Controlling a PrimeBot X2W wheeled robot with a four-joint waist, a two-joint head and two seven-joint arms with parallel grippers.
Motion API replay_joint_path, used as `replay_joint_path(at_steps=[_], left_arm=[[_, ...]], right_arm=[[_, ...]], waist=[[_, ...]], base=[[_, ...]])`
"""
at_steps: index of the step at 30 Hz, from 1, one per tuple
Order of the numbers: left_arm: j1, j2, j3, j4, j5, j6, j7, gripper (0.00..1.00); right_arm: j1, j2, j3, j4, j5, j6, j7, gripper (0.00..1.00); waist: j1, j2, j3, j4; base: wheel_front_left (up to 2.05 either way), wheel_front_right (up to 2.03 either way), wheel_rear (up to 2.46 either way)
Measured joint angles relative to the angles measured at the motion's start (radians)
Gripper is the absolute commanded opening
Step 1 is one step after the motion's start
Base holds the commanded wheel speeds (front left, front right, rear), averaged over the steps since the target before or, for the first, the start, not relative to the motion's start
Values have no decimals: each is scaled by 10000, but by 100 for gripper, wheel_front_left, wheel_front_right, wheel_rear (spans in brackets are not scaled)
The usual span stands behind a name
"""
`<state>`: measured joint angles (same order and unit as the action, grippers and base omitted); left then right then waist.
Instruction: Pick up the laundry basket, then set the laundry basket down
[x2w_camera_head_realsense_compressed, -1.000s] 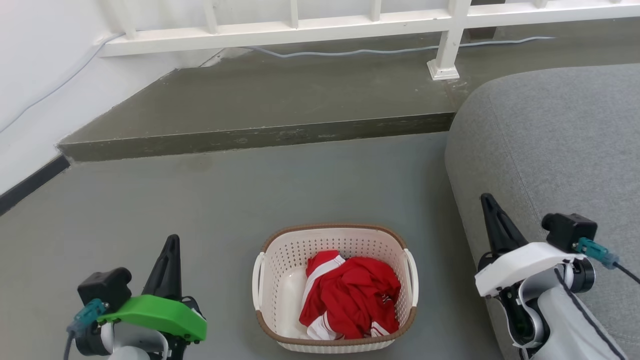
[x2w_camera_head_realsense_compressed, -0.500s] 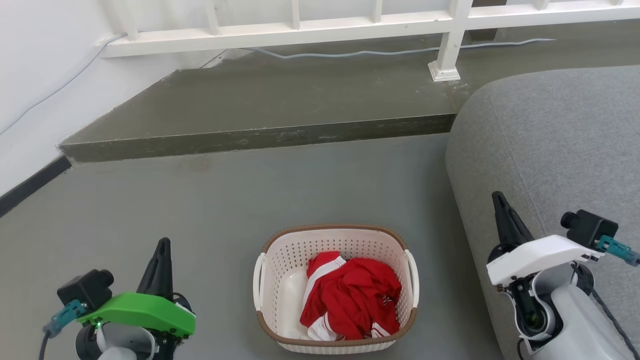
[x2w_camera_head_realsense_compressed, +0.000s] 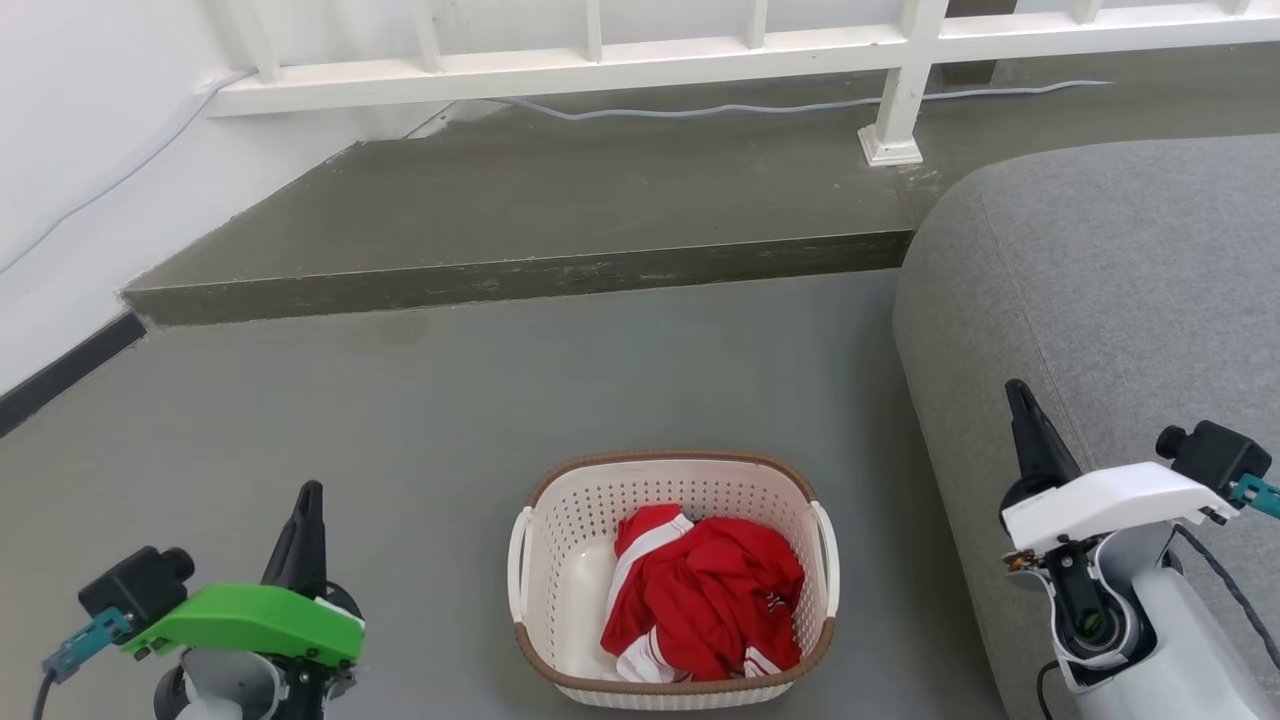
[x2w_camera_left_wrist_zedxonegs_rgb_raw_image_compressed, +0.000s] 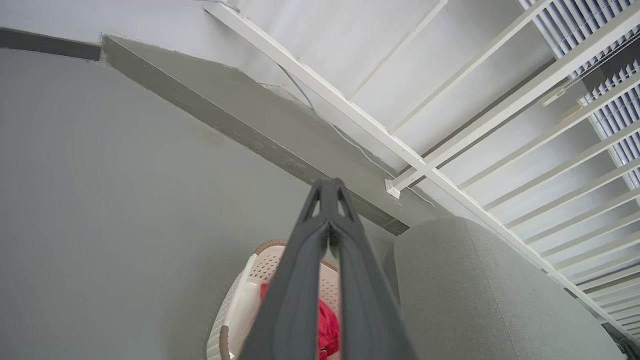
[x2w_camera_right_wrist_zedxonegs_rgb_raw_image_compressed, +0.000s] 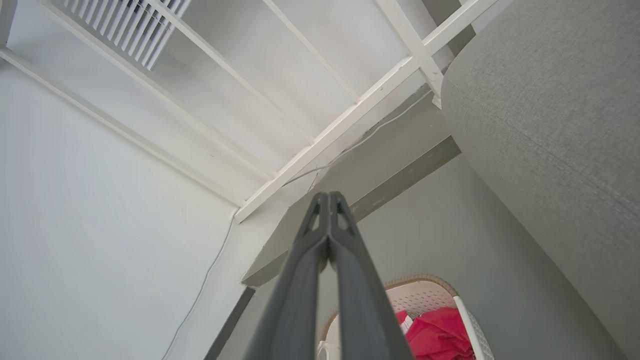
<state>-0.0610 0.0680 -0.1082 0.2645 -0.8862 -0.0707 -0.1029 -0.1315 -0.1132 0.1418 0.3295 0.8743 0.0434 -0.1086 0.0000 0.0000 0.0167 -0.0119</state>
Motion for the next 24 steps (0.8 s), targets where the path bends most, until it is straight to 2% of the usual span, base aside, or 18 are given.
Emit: replay_joint_path(at_steps=[24], left_arm=[[-7, -146, 759, 73, -2876, -178, 894, 0]], right_arm=[[178, 276, -1101, -165, 2913, 297, 882, 0]], waist=[[0, 0, -57, 48]], base=[[0, 0, 0]])
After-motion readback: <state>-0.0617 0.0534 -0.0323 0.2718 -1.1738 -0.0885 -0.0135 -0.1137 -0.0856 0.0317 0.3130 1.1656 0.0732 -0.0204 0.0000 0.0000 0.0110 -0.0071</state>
